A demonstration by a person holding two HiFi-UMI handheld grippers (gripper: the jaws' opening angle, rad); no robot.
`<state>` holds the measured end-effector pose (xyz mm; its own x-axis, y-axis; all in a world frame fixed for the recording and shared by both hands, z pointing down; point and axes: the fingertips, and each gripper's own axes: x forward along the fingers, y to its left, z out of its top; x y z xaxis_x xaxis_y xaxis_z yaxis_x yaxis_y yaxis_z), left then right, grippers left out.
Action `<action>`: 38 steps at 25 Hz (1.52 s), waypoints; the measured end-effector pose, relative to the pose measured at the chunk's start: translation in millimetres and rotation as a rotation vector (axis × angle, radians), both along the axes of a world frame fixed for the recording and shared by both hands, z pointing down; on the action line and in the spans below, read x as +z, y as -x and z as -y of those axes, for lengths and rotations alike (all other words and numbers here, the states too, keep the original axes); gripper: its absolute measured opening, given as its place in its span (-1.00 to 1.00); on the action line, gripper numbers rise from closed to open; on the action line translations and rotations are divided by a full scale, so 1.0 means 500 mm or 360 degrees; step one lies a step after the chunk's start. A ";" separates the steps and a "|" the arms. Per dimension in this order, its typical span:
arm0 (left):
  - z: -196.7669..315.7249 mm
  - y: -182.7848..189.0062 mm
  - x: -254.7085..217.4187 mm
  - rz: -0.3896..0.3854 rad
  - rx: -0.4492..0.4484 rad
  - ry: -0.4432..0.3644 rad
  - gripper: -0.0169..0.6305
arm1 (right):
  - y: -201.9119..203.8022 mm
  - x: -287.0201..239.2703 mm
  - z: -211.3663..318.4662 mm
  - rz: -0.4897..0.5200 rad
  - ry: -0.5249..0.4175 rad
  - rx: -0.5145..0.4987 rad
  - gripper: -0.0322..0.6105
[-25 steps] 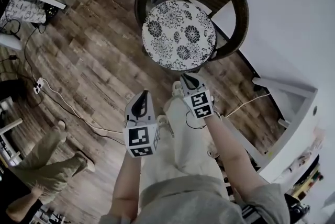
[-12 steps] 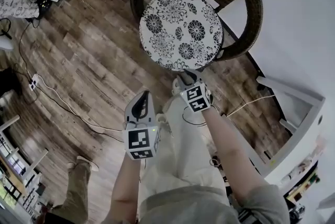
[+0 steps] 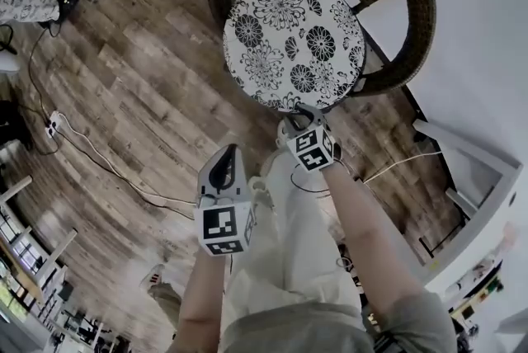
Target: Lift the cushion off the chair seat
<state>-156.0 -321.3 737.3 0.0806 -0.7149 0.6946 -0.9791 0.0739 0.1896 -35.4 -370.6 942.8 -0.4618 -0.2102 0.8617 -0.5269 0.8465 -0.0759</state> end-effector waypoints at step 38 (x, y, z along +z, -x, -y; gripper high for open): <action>-0.051 -0.041 -0.155 -0.0056 0.0026 -0.0084 -0.91 | -0.017 -0.232 0.008 0.0049 -0.0227 0.0210 -0.88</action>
<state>-135.5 -295.9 660.0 0.1161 -0.7487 0.6527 -0.9727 0.0471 0.2271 -26.6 -374.3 826.7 -0.4480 -0.3899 0.8045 -0.6334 0.7735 0.0221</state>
